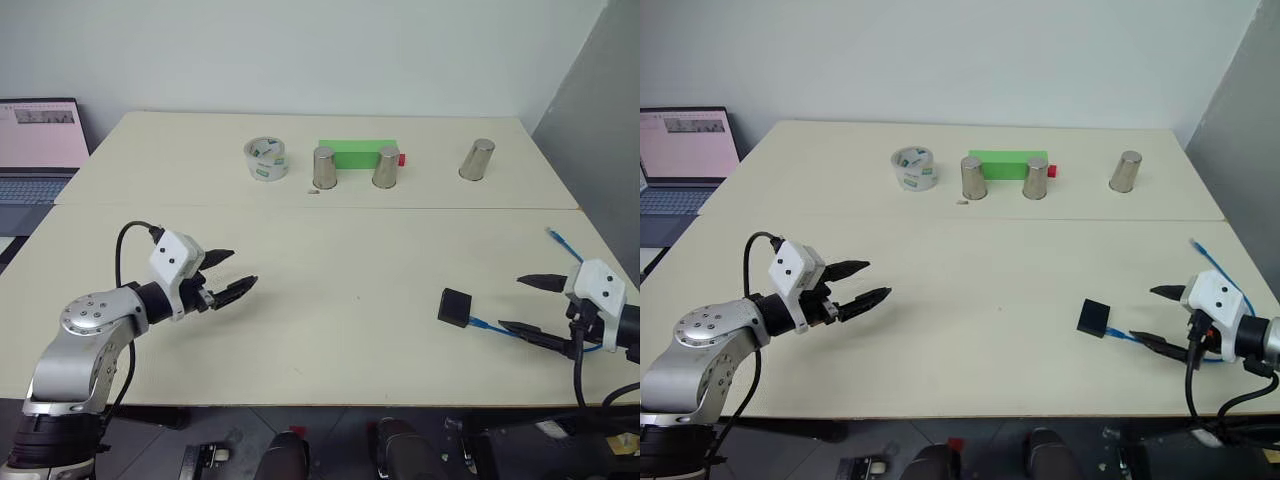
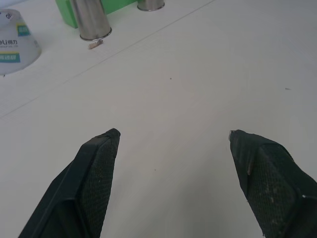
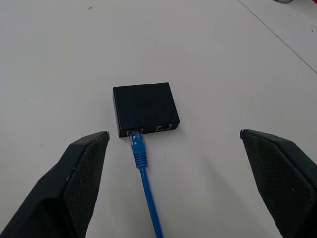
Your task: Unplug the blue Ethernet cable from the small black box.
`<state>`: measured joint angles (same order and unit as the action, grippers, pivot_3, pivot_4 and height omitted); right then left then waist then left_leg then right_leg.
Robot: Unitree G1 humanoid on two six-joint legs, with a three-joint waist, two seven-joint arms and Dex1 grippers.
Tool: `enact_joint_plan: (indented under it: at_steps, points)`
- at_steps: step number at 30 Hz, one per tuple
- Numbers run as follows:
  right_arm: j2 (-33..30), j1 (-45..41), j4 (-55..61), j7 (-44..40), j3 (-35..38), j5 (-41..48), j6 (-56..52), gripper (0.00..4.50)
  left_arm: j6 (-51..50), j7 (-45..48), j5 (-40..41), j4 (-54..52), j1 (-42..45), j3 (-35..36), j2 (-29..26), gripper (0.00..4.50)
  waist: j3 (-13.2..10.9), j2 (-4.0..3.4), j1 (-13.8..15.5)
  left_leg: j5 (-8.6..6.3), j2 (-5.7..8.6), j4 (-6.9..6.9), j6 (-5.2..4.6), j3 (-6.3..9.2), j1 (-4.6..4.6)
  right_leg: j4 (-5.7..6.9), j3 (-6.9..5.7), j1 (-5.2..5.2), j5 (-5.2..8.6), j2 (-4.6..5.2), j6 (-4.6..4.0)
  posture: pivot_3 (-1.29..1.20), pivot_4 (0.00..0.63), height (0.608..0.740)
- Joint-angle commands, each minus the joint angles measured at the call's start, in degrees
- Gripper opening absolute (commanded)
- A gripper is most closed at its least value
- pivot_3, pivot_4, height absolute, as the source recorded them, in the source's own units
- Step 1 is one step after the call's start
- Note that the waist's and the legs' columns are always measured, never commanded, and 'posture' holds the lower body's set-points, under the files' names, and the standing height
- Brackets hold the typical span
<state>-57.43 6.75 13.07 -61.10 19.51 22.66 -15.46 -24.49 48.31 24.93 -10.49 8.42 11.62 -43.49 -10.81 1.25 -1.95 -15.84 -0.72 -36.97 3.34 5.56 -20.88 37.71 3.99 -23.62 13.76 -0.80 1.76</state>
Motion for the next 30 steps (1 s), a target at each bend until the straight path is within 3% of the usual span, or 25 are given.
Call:
enact_joint_plan:
  at_steps: [1, 16, 20, 25, 30]
  points:
    - [-0.91, -0.17, 0.19, -0.61, 1.96, -0.61, 1.12, 4.50, 0.05, 1.09, 0.96, -2.13, 0.15, 1.17, -0.93, 3.76, 0.00, 0.00, 0.00, 0.00, 0.00, 0.00, 0.00, 0.00, 0.00, 0.00, 0.00, 0.00, 0.00, 0.00, 0.00, 0.00, 0.150, 0.740]
    - [-0.44, 1.23, 0.47, -0.15, 1.22, -3.21, 1.02, 4.50, -0.59, 2.35, 0.29, -3.93, 0.01, -1.77, -0.42, 3.76, 0.00, 0.00, 0.03, 0.00, 0.00, -0.01, 0.00, -0.03, 0.01, 0.00, 0.03, 0.00, -0.01, 0.00, 0.01, 0.00, 0.150, 0.740]
    - [1.02, 0.09, 1.57, 2.57, -2.30, -4.99, -0.89, 4.50, 2.00, 5.44, -1.95, -3.47, 1.56, -6.22, -0.92, 3.76, 0.00, 0.00, 0.03, 0.00, 0.01, -0.01, 0.00, -0.03, 0.01, 0.01, 0.03, 0.01, -0.01, 0.00, 0.02, 0.00, 0.150, 0.740]
    - [1.71, -2.10, 0.15, 3.30, -8.08, -7.34, -2.43, 4.50, -1.52, 10.76, 1.49, -5.80, 3.62, -10.50, -1.15, 3.76, 0.00, 0.00, -0.12, 0.00, 0.01, -0.02, 0.00, -0.04, 0.03, 0.03, 0.04, 0.02, -0.01, 0.00, 0.02, 0.00, 0.150, 0.740]
    - [3.18, -7.81, -7.37, 2.78, -15.28, -11.18, -1.13, 4.50, -3.23, 15.66, 2.42, -6.95, 6.11, -14.29, -1.60, 3.76, -0.01, 0.00, -0.12, 0.00, 0.01, -0.03, 0.00, -0.05, 0.05, 0.04, 0.04, 0.04, -0.02, 0.00, 0.03, 0.00, 0.150, 0.740]
